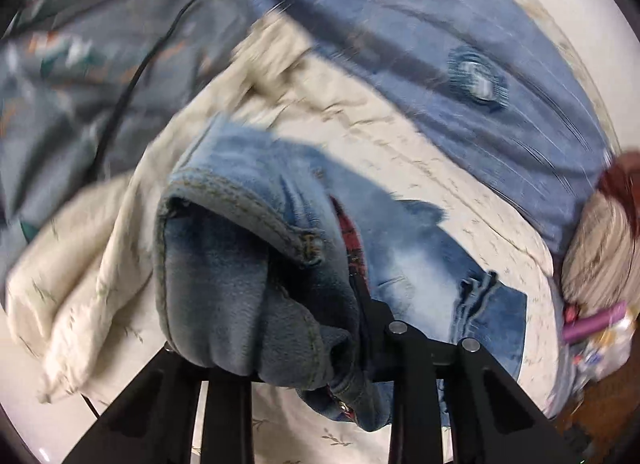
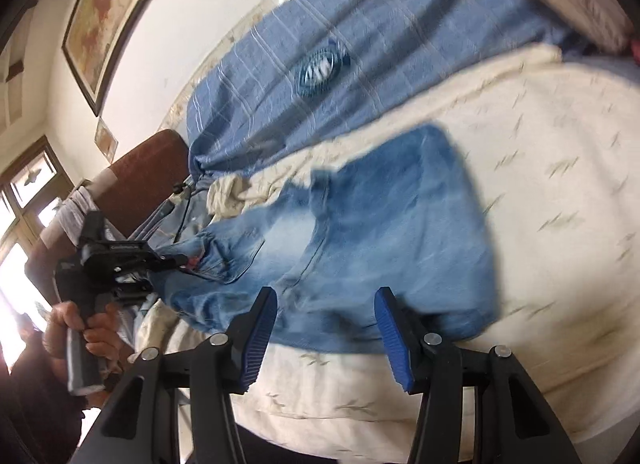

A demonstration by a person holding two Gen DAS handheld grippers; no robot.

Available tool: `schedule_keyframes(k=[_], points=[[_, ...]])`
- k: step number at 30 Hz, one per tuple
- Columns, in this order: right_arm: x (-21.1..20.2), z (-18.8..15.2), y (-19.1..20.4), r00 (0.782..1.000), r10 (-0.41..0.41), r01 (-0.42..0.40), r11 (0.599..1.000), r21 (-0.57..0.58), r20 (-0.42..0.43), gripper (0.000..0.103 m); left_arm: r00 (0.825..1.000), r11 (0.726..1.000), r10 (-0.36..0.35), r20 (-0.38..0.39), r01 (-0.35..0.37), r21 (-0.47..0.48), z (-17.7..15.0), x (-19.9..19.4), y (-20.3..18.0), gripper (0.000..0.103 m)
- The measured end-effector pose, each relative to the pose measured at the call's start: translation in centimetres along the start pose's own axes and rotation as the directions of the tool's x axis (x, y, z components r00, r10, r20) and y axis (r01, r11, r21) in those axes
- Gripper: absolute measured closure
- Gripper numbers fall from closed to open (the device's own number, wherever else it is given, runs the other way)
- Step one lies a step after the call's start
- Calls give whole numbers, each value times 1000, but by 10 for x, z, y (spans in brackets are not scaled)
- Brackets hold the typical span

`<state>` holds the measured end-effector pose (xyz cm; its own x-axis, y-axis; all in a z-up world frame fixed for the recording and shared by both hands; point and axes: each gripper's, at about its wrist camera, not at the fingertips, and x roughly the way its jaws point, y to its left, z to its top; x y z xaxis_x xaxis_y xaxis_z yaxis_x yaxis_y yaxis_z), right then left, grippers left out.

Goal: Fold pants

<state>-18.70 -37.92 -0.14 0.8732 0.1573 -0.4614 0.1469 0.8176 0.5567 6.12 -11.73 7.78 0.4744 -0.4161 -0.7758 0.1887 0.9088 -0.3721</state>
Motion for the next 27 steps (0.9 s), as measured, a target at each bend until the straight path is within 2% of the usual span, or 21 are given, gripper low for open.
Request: schedule_keyframes(k=[3, 5, 9, 14, 17, 19, 21, 22, 23, 24, 27], points=[[-23, 12, -13, 997, -41, 40, 999, 15, 67, 49, 998, 988, 10, 65, -20, 153, -3, -17, -37, 76], [-34, 20, -28, 992, -77, 71, 996, 56, 98, 49, 995, 968, 4, 103, -30, 248, -10, -28, -60, 76], [-52, 24, -58, 980, -146, 129, 984, 124, 137, 49, 988, 908, -43, 150, -24, 419, -28, -38, -113, 77], [-73, 27, -83, 965, -201, 171, 970, 175, 171, 49, 987, 788, -129, 94, 44, 614, -68, -29, -175, 78], [-84, 30, -96, 955, -231, 192, 960, 205, 187, 49, 988, 746, -156, -8, 123, 655, -92, -2, -201, 78], [-93, 30, -106, 949, -249, 204, 953, 226, 194, 49, 988, 726, -136, -78, 153, 671, -108, 25, -212, 77], [-99, 30, -113, 948, -256, 208, 948, 242, 189, 49, 986, 707, -96, -137, 165, 688, -130, 49, -219, 69], [-102, 30, -114, 947, -262, 215, 946, 241, 184, 49, 990, 686, -82, -114, 139, 714, -140, 51, -222, 66], [-105, 30, -115, 947, -265, 220, 947, 236, 183, 49, 993, 667, -82, -89, 120, 735, -145, 48, -224, 57], [-108, 30, -115, 945, -271, 227, 947, 228, 183, 49, 990, 646, -109, -88, 138, 751, -147, 41, -225, 43], [-112, 33, -113, 940, -285, 244, 946, 214, 186, 49, 969, 639, -215, -120, 232, 733, -138, 13, -220, 40]])
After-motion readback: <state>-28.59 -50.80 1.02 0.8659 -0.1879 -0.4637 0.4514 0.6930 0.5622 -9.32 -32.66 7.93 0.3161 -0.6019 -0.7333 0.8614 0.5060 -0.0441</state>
